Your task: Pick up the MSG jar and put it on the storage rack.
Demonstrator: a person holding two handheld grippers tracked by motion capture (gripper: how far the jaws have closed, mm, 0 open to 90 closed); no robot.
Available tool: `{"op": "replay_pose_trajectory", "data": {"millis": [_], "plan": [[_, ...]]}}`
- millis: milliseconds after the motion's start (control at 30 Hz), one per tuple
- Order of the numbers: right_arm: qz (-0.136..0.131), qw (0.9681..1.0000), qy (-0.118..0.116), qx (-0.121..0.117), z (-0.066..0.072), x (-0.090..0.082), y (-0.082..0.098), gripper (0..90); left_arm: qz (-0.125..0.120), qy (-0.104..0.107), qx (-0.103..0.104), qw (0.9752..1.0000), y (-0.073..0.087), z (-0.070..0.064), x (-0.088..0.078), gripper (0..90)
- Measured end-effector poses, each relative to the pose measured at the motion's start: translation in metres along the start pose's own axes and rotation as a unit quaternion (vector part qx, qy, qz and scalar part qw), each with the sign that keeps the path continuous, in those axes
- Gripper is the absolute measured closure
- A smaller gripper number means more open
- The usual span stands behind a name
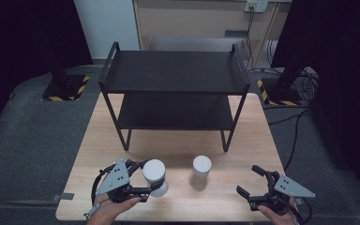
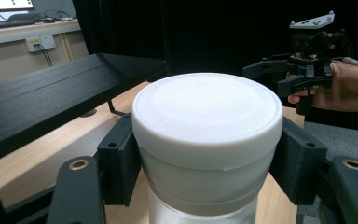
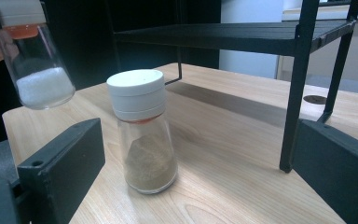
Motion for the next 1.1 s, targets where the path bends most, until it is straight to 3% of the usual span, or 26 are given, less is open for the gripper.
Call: {"op": "replay_pose_trajectory", "data": {"millis": [333,733,1100], "plan": [[0.000,1.0000,0.000,0.002,-0.001,0.000,0.000,3.7,-0.011,0.019,0.007,0.9997,-0.023,0.025,-0.003,32.6],[0.003,1.0000,0.001,-0.002,0.002,0.001,-0.002,3.7,-0.009,0.015,0.022,0.9996,-0.053,0.043,-0.003,32.6],[0.002,1.0000,-0.005,0.001,0.003,0.004,-0.002,3.6,-0.012,0.014,0.019,0.9996,-0.073,0.059,-0.004,32.6]]}}
Point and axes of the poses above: each handheld gripper's, and its own axes: x roughly forward along the jaws, y roughly out of its underside, z roughly to its left, the point moved 1 cm from there along x, roughly forward along the jaws, and after that the axes turned 12 degrees about x, right-handed, at the moved point
